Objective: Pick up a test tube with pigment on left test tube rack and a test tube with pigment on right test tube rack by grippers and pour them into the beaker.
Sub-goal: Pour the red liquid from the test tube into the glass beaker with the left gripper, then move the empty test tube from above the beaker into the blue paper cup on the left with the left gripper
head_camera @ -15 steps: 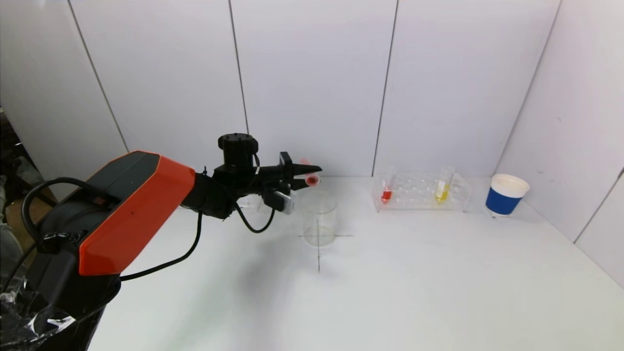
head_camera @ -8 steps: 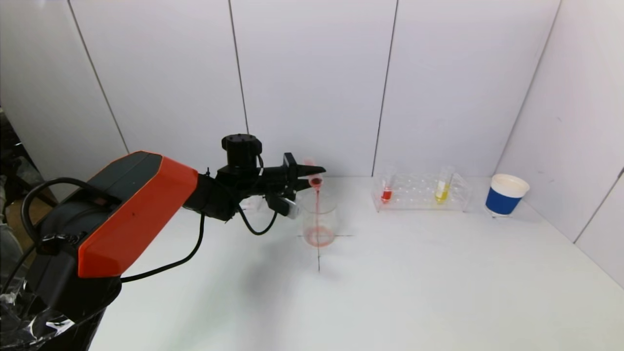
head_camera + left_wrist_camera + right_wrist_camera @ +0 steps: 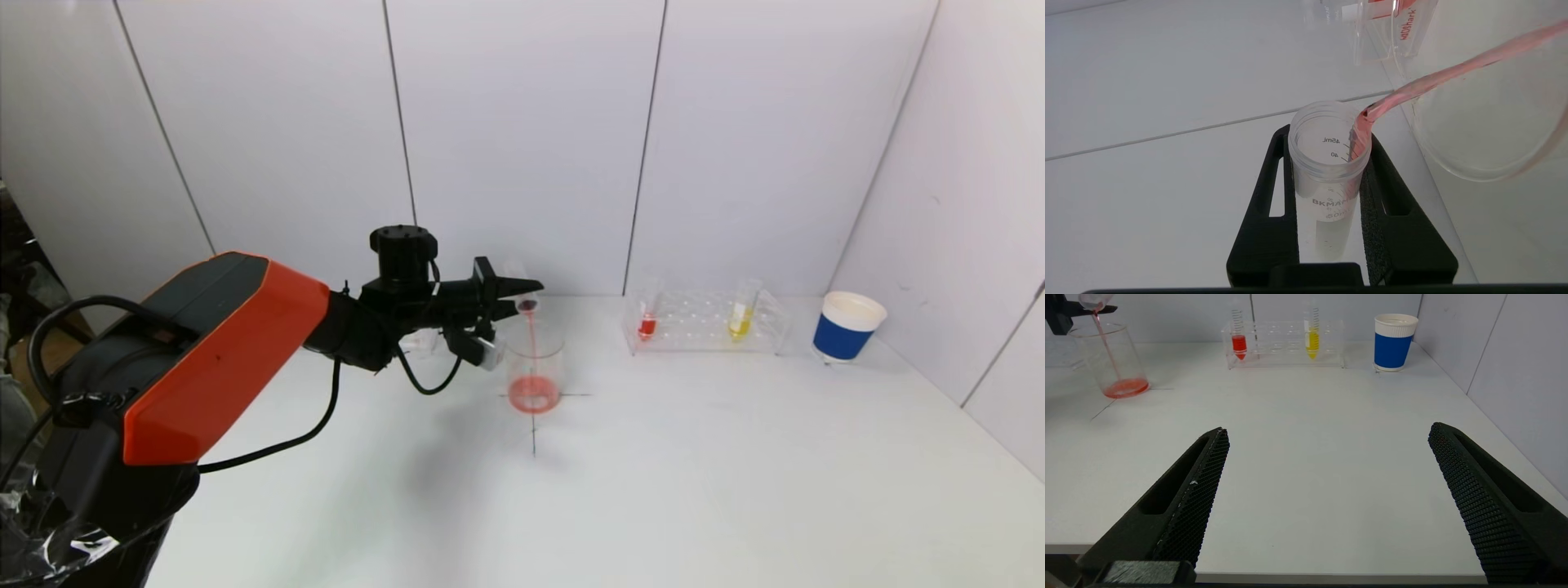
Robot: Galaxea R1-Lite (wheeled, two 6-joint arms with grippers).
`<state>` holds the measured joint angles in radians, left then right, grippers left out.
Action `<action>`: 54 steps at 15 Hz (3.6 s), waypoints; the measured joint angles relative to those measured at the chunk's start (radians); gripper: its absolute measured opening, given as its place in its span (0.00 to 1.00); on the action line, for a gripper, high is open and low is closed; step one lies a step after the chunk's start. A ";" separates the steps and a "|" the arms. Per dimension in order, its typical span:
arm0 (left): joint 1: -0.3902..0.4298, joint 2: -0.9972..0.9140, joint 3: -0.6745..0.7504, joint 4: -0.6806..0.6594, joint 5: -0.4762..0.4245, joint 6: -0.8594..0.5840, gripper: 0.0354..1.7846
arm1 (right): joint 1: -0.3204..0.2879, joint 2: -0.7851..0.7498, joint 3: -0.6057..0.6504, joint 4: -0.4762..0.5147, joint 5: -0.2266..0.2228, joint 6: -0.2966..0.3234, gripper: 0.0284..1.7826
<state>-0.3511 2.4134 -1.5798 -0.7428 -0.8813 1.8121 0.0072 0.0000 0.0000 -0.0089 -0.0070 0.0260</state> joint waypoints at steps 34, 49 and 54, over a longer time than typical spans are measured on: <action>0.001 -0.160 -0.045 0.040 0.439 -0.541 0.23 | 0.000 0.000 0.000 0.000 0.000 0.000 0.99; 0.340 -0.543 -0.108 0.780 0.799 -1.630 0.23 | 0.000 0.000 0.000 0.000 0.000 0.000 0.99; 0.486 -0.603 -0.005 0.725 0.854 -1.717 0.23 | 0.000 0.000 0.000 0.000 0.000 0.000 0.99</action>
<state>0.1347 1.8102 -1.5847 -0.0177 -0.0268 0.0955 0.0072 0.0000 0.0000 -0.0089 -0.0066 0.0260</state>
